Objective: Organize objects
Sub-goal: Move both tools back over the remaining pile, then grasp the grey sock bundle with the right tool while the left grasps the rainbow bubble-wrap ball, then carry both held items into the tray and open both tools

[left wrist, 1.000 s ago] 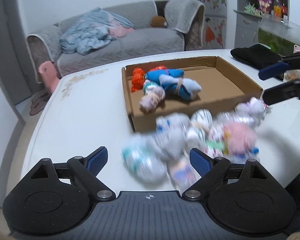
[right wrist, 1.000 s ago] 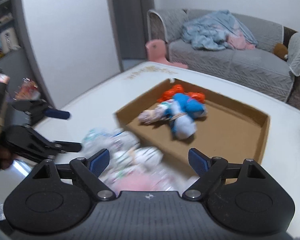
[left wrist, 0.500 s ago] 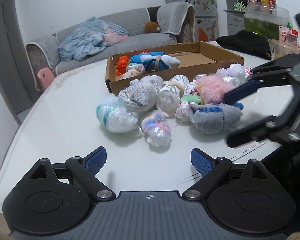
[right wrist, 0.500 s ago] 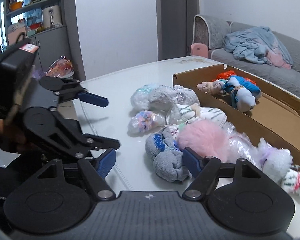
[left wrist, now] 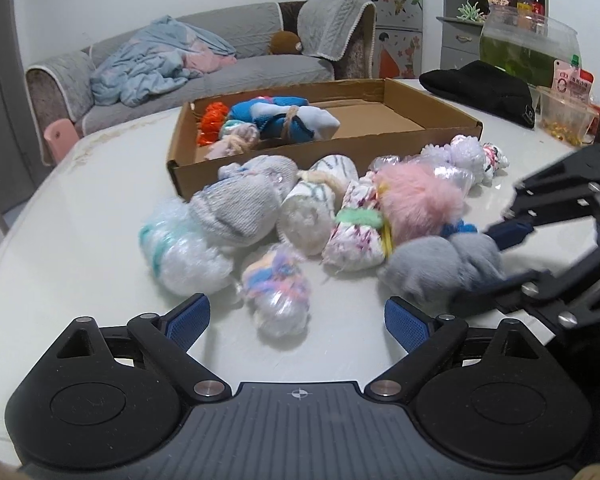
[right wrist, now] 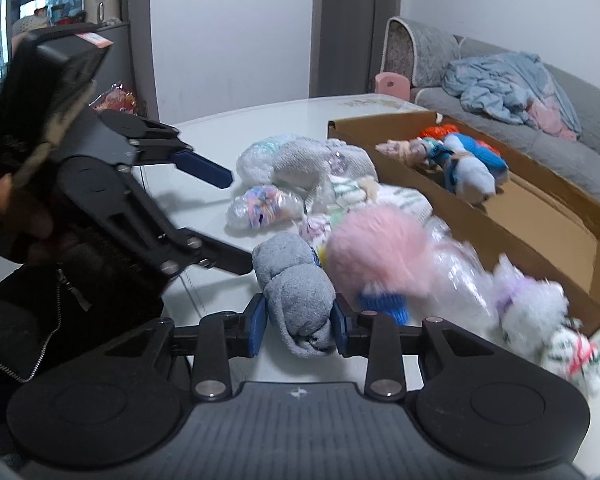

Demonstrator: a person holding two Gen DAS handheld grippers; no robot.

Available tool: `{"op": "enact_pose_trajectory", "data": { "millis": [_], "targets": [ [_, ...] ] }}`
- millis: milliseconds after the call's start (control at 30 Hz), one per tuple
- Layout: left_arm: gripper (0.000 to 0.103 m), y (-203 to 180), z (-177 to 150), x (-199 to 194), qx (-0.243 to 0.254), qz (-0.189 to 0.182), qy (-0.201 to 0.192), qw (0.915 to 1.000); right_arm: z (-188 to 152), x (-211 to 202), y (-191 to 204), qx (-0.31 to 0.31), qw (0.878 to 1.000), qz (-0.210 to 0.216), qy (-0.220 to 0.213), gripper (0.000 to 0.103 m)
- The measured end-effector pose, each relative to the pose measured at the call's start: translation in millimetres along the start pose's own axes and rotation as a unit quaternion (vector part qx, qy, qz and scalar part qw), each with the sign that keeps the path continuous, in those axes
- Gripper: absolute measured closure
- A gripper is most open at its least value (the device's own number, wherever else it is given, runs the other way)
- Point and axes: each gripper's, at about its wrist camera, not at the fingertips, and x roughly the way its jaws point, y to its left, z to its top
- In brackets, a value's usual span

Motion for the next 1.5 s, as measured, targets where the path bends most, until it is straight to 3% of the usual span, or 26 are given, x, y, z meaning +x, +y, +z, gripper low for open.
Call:
{"op": "enact_pose_trajectory", "data": {
  "millis": [200, 367, 467, 533, 767, 967, 1233, 1500],
  "targets": [
    [0.011, 4.7, 3.6, 13.1, -0.033, -0.017, 0.003, 0.9993, -10.1, -10.4, -6.8, 0.026, 1.000, -0.006, -0.011, 0.069],
    [0.019, 7.4, 8.2, 14.2, -0.029, -0.023, 0.005, 0.9993, -7.1, -2.9, -12.2, 0.038, 0.999, -0.002, -0.021, 0.065],
    [0.041, 10.8, 9.8, 11.2, -0.033, -0.027, 0.004, 0.9991, -6.0, 2.6, -12.1, 0.039, 0.999, 0.003, -0.015, 0.065],
    [0.065, 15.2, 9.3, 7.6, -0.044, -0.030, 0.005, 0.9986, -6.5, 2.0, -11.1, 0.039, 0.999, 0.004, -0.016, 0.070],
    [0.067, 18.3, 2.7, -5.8, -0.058, -0.034, 0.011, 0.9977, -9.2, -12.8, -14.8, 0.051, 0.999, 0.010, -0.014, 0.073],
    [0.067, 15.9, 10.7, -32.3, -0.042, -0.032, 0.004, 0.9986, -2.5, -41.6, -16.1, 0.050, 0.998, 0.009, -0.023, 0.073],
    [0.067, 30.3, 62.8, -61.5, -0.033, -0.018, -0.037, 0.9986, 28.9, -78.4, -42.8, 0.060, 0.996, -0.008, -0.069, 0.073],
    [0.067, 27.9, 133.5, -48.8, -0.009, -0.030, -0.062, 0.9976, 71.0, -88.2, -89.3, 0.061, 0.993, -0.052, -0.092, 0.073]
  ]
}}
